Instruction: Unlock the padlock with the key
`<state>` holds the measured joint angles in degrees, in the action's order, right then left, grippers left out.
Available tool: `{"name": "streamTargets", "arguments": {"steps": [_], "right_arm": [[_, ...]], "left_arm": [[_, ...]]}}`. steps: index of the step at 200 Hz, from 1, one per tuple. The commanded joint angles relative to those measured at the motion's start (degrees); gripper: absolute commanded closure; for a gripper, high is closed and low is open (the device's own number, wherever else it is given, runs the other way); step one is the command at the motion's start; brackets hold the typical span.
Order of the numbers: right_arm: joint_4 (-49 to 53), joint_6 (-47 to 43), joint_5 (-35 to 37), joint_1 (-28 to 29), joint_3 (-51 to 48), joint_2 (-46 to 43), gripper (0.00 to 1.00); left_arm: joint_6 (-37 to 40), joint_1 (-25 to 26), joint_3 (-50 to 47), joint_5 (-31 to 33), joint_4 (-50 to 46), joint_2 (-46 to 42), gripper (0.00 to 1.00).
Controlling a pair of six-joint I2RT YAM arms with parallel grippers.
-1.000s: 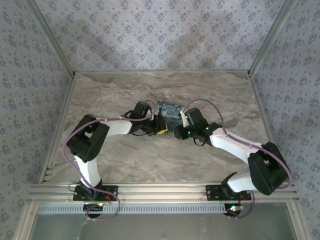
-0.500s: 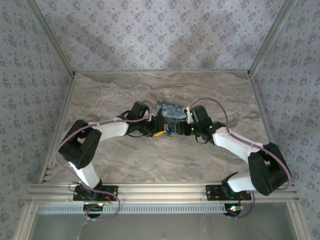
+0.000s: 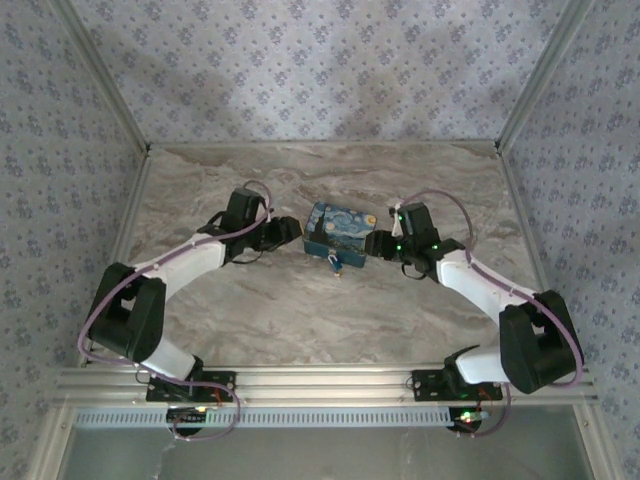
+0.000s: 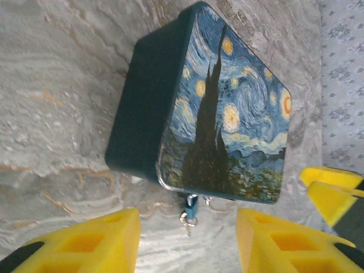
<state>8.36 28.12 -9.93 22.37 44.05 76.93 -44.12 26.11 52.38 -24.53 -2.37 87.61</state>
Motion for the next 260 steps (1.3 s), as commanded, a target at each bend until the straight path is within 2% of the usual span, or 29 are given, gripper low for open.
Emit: {"name": "streamTargets", "arguments": {"steps": [1,28,64,111,161,205,260], "right_arm": [[-0.46,1.90,-0.94,-1.37,2.29,1.00,0.43],[-2.45,3.22,-2.66,-3.00,3.51,3.62,0.41],[-5.07,4.81,-5.35,-4.76,5.63,8.25,0.41],[-6.95,6.07,-8.72,-5.16,10.89,15.25,0.41],[-5.41,5.21,-11.11,-3.93,18.23,22.38,0.43],[-2.79,2.96,-10.73,-3.39,21.70,25.05,0.43],[2.15,-1.97,-4.55,-3.14,18.70,18.26,0.43]], "left_arm": [[5.32,-0.24,4.27,1.56,1.43,3.73,0.51],[4.87,-1.97,10.83,2.33,-1.87,11.29,0.51],[2.03,-2.30,14.18,-2.07,4.28,17.32,0.51],[2.02,0.11,14.34,-5.71,6.99,18.69,0.51],[-1.59,1.92,8.51,-6.75,11.55,17.48,0.51],[-0.82,2.41,4.01,-2.10,11.67,13.61,0.50],[2.94,1.31,4.10,2.26,6.61,11.56,0.49]]}}
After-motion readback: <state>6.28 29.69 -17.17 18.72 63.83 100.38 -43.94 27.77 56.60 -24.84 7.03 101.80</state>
